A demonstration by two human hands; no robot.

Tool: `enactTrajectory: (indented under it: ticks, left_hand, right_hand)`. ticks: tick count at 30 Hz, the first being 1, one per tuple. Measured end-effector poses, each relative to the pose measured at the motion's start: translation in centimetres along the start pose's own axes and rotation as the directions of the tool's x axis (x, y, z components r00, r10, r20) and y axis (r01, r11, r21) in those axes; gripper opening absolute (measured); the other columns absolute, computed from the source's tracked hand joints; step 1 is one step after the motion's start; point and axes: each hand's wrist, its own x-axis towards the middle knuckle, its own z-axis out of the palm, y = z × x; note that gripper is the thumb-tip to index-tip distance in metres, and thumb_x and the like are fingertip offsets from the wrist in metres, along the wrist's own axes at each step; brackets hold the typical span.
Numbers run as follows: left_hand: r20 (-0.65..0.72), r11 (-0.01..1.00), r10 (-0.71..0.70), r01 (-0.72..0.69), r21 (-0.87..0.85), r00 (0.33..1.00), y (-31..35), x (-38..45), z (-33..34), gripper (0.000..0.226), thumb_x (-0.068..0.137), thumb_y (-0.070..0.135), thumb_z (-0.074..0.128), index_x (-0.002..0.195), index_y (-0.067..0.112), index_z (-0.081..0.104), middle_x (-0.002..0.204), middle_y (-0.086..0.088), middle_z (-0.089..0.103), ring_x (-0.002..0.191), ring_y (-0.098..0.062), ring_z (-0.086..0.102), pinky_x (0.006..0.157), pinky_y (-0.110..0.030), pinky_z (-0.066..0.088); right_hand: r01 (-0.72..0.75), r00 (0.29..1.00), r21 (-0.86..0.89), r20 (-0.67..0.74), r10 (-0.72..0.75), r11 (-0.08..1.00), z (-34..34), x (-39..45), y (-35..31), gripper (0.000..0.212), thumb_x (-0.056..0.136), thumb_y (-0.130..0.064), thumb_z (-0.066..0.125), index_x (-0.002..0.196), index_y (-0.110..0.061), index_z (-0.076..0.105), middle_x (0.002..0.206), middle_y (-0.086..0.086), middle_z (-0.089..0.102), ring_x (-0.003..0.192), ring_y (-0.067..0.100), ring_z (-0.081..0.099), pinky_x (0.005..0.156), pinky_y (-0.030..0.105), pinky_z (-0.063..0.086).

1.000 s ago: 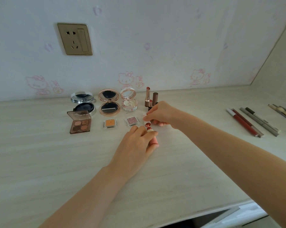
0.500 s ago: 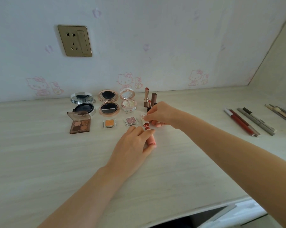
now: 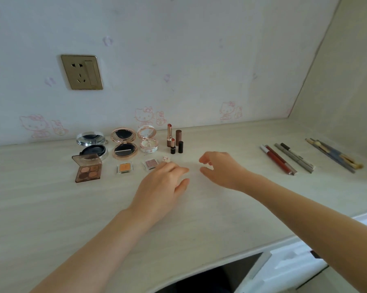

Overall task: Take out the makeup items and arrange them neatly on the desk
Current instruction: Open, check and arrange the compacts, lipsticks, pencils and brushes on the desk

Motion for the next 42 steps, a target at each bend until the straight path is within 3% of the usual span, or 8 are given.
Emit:
enactTrajectory:
  ticks: [4,11,17,25,29,33,37,42]
  left_hand:
    - [0.043,0.999,0.052,-0.052,-0.004,0.998,2.3,2.4,1.3,0.032,0.097,0.029,0.048,0.125,0.021,0.061,0.118,0.007,0.060,0.119,-0.011,0.045,0.089,-0.033,0.047]
    - [0.192,0.994,0.103,-0.096,-0.046,0.976,6.0,7.8,6.4,0.031,0.097,0.024,0.045,0.123,0.019,0.060,0.123,0.004,0.060,0.120,-0.014,0.046,0.093,-0.036,0.045]
    - [0.232,0.990,0.136,-0.122,-0.071,0.963,8.6,12.8,10.8,0.031,0.096,0.021,0.046,0.122,0.017,0.061,0.123,-0.002,0.059,0.120,-0.021,0.047,0.096,-0.035,0.043]
    - [0.279,0.992,0.072,-0.039,-0.120,0.958,11.8,18.8,15.1,0.043,0.095,0.017,0.043,0.137,0.013,0.048,0.139,-0.010,0.047,0.132,-0.027,0.037,0.107,-0.037,0.035]
    - [0.338,0.983,0.038,0.026,-0.183,0.941,12.4,20.8,16.3,0.049,0.099,0.025,0.041,0.145,0.010,0.034,0.147,-0.014,0.039,0.139,-0.030,0.029,0.112,-0.035,0.025]
    - [0.445,0.990,0.031,0.034,-0.137,0.895,12.2,21.7,17.1,0.050,0.100,0.028,0.039,0.147,0.014,0.030,0.150,-0.012,0.036,0.143,-0.030,0.018,0.116,-0.041,0.020]
    - [0.422,0.993,0.036,0.016,-0.119,0.906,11.9,21.8,17.2,0.046,0.097,0.027,0.045,0.141,0.013,0.041,0.139,-0.015,0.047,0.130,-0.030,0.041,0.108,-0.039,0.034]
    - [0.376,0.983,-0.003,0.071,-0.167,0.926,11.9,21.6,16.8,0.020,0.090,0.022,0.052,0.109,0.015,0.053,0.114,-0.012,0.060,0.104,-0.030,0.056,0.090,-0.037,0.046]
  right_hand:
    - [-0.035,0.999,-0.040,-0.037,0.033,0.999,-1.3,-2.7,3.3,0.036,0.095,-0.028,0.053,0.127,-0.013,0.055,0.125,0.002,0.060,0.115,0.018,0.054,0.093,0.023,0.040]
    - [-0.172,0.981,-0.085,-0.106,0.163,0.981,-3.9,-6.5,9.9,0.033,0.095,-0.026,0.053,0.125,-0.014,0.057,0.122,0.002,0.060,0.111,0.018,0.056,0.093,0.025,0.044]
    - [-0.268,0.951,-0.116,-0.193,0.243,0.957,-5.9,-7.9,14.0,0.027,0.095,-0.020,0.050,0.120,-0.014,0.059,0.118,0.003,0.059,0.104,0.021,0.058,0.089,0.031,0.050]
    - [-0.334,0.927,-0.150,-0.232,0.295,0.931,-6.5,-6.4,16.7,0.021,0.092,-0.017,0.049,0.105,-0.010,0.063,0.111,0.006,0.058,0.095,0.026,0.057,0.082,0.040,0.051]
    - [-0.336,0.928,-0.199,-0.237,0.287,0.921,-6.3,-5.7,17.2,0.025,0.093,-0.021,0.050,0.114,-0.010,0.061,0.132,0.006,0.050,0.110,0.026,0.052,0.082,0.039,0.051]
    - [-0.334,0.932,-0.301,-0.245,0.266,0.893,-5.9,-5.4,17.3,0.024,0.094,-0.025,0.049,0.112,-0.011,0.058,0.115,0.007,0.053,0.108,0.026,0.047,0.075,0.038,0.050]
    - [-0.318,0.936,-0.344,-0.260,0.236,0.883,-5.7,-5.1,17.1,0.022,0.093,-0.025,0.050,0.109,-0.012,0.056,0.114,0.007,0.053,0.110,0.026,0.046,0.076,0.037,0.049]
    - [-0.344,0.928,-0.310,-0.253,0.272,0.886,-5.8,-4.5,16.7,0.023,0.094,-0.026,0.049,0.109,-0.011,0.057,0.113,0.008,0.053,0.112,0.027,0.046,0.080,0.038,0.047]
